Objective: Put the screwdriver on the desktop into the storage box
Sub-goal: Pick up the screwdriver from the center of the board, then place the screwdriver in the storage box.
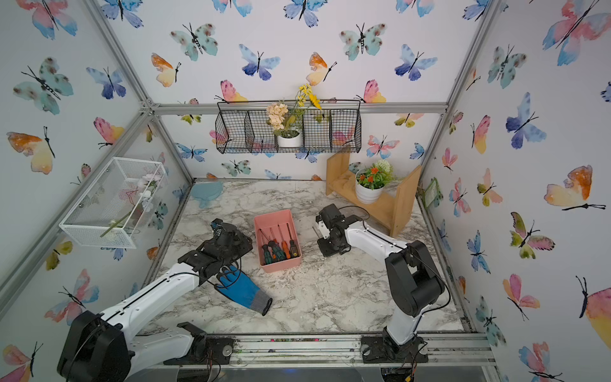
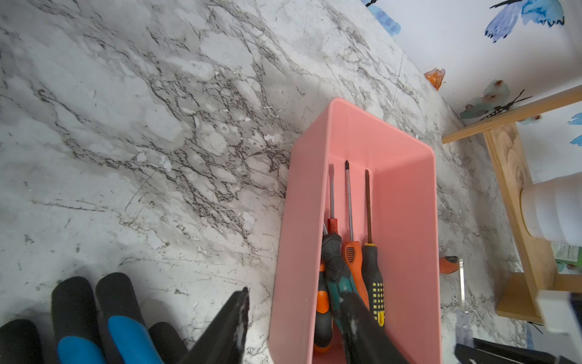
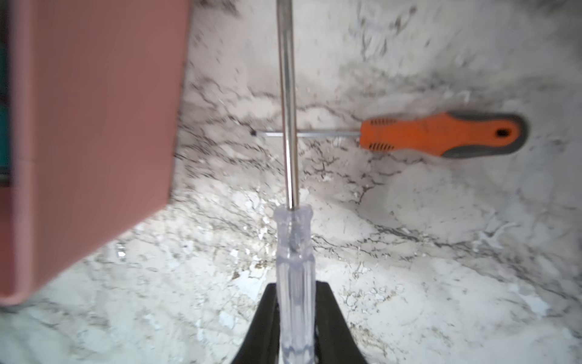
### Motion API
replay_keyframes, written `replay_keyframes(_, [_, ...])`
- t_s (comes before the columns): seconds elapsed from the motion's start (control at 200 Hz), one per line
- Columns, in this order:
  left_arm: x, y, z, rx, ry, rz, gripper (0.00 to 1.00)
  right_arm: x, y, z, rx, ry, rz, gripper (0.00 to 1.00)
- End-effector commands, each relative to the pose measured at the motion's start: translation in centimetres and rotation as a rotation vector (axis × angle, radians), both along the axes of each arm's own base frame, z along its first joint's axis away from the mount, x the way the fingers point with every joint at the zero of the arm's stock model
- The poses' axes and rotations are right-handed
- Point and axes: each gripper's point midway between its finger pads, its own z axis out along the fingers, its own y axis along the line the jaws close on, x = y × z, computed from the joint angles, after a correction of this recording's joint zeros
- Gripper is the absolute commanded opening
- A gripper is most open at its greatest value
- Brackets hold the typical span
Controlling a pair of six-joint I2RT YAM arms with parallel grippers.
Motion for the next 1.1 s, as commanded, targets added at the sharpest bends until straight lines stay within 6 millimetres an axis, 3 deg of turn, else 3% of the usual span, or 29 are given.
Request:
replay_keyframes(0.0, [0.0, -0.7, -0.6, -0.042, 0.014, -0.024, 0.52, -0.3, 3.9, 4.8, 0.165, -0.020, 0.031, 0.08])
replay_keyframes(0.085, [0.0, -1.0, -0.9, -0.059, 0.023, -0.025, 0.52, -1.1, 7.5, 6.2, 0.212, -0.029, 0.073, 0.08])
replay_keyframes(0.16, [-0.1, -1.1, -1.1, -0.069, 0.033, -0.023, 0.52, -2.0, 10.5, 6.3, 0.196, -0.033, 0.113, 0.09])
replay_keyframes(0.33, [-0.7, -0.7, -2.2, -0.071, 0.073, 0.014, 0.50, -2.9, 14.1, 3.6, 0.110, -0.011, 0.147, 0.09])
replay_keyframes(0.526, [-1.2, -1.7, -3.8, -0.093, 0.110, -0.001, 0.47, -2.5, 13.9, 0.2, -0.051, -0.043, 0.107, 0.10])
replay_keyframes(0.796, [-1.3, -2.9, -4.5, -0.080, 0.127, -0.028, 0.41, -2.5, 13.9, -1.9, -0.071, -0.025, 0.095, 0.19])
replay_keyframes(0.986, [-1.2, -3.2, -4.7, -0.071, 0.130, -0.039, 0.32, -2.3, 14.4, -1.6, -0.051, -0.028, 0.097, 0.36])
replay_keyframes(1.096, [-1.2, -3.5, -4.7, -0.068, 0.129, -0.047, 0.29, -2.3, 14.5, -0.8, -0.035, -0.040, 0.105, 0.40])
